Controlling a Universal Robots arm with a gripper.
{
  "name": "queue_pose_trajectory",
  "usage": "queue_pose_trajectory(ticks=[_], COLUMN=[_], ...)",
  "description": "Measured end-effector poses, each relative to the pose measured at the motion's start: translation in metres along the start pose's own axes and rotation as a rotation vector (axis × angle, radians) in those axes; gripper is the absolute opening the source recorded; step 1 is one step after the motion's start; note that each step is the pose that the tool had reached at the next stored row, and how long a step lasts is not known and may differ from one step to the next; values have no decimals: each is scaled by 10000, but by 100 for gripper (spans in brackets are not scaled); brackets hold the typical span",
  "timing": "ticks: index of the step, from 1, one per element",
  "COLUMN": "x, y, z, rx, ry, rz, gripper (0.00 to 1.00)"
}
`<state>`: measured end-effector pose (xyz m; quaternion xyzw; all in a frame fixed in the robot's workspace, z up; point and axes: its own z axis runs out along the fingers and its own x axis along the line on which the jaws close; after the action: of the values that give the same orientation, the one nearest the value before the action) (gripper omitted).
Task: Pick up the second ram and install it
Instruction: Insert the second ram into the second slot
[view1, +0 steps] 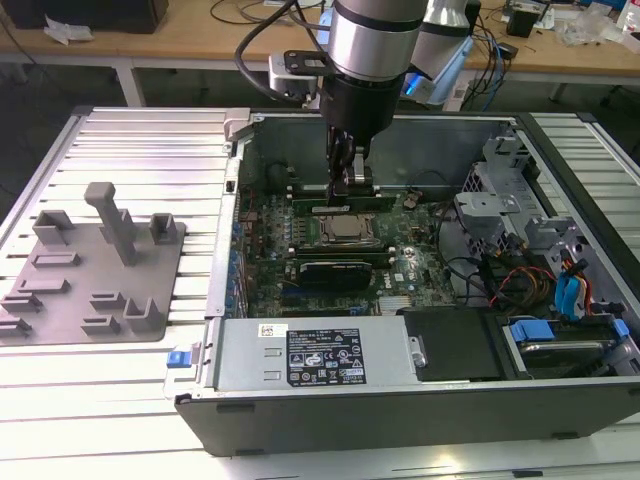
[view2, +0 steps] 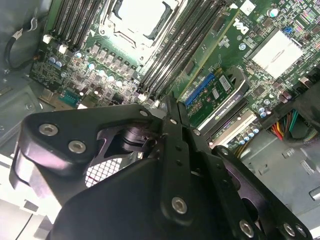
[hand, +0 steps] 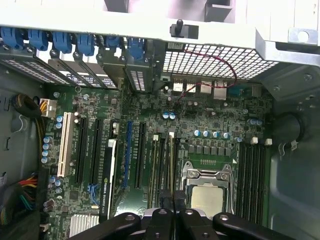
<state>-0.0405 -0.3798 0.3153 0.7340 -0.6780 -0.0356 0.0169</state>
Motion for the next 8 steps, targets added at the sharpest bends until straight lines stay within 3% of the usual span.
queue_pose_trajectory(ticks=[8], x=[8], y=[-6], z=[94], rx=[1], ry=[-2], rz=[17], gripper=[9])
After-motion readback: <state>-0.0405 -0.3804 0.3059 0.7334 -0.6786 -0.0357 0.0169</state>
